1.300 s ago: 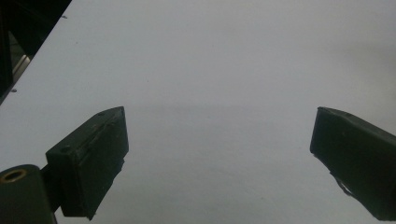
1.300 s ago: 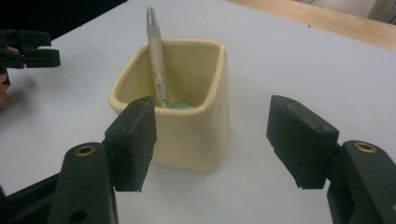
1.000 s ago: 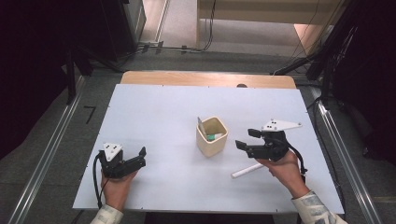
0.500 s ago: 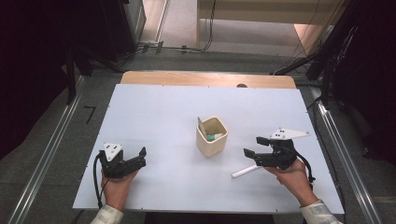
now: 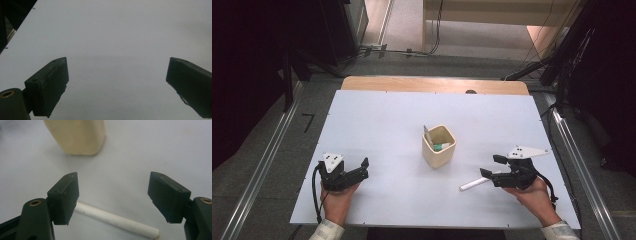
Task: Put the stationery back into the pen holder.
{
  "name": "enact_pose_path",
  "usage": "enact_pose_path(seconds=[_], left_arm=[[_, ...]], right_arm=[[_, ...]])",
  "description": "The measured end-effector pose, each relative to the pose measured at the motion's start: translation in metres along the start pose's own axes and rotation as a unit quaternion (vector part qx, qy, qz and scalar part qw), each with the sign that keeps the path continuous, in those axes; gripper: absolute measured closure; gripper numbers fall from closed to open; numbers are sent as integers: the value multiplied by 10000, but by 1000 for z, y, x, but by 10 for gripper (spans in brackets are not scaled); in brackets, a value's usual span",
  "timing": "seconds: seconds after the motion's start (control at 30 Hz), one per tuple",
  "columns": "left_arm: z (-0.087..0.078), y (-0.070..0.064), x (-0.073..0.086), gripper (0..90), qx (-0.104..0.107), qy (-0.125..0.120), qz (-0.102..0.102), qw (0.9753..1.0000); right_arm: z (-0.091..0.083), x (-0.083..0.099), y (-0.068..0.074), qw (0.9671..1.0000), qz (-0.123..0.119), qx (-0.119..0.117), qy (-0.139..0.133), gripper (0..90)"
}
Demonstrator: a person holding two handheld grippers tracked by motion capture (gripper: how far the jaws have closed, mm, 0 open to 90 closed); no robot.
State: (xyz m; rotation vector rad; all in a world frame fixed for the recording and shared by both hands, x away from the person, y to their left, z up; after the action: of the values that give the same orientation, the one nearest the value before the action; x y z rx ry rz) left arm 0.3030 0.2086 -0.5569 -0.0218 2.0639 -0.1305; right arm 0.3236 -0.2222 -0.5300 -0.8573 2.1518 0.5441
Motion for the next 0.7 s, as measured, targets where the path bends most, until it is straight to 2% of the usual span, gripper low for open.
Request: enact_pose_path(seconds=[0.3,0.7], left_arm=[[0,0,0,53,3,3,13,10000],[0,0,0,52,-9,5,13,10000]], right_arm=[[1,20,-9,9997,20,25,260,229],[4,33,-11,9987,-118,42,495,215]])
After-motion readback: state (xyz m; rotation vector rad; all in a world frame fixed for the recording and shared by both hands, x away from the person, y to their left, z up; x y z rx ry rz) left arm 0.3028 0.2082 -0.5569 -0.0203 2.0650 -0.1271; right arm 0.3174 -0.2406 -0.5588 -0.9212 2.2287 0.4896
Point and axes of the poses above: each handheld gripper's, and its own axes: z roughly forward along the jaws, x roughly out of its underside, y roughly to its left, the point moved 9 cm from there along z, roughly forward along the jaws, and after that the axes turned 1 degree about -y, right-handed, at the moved point
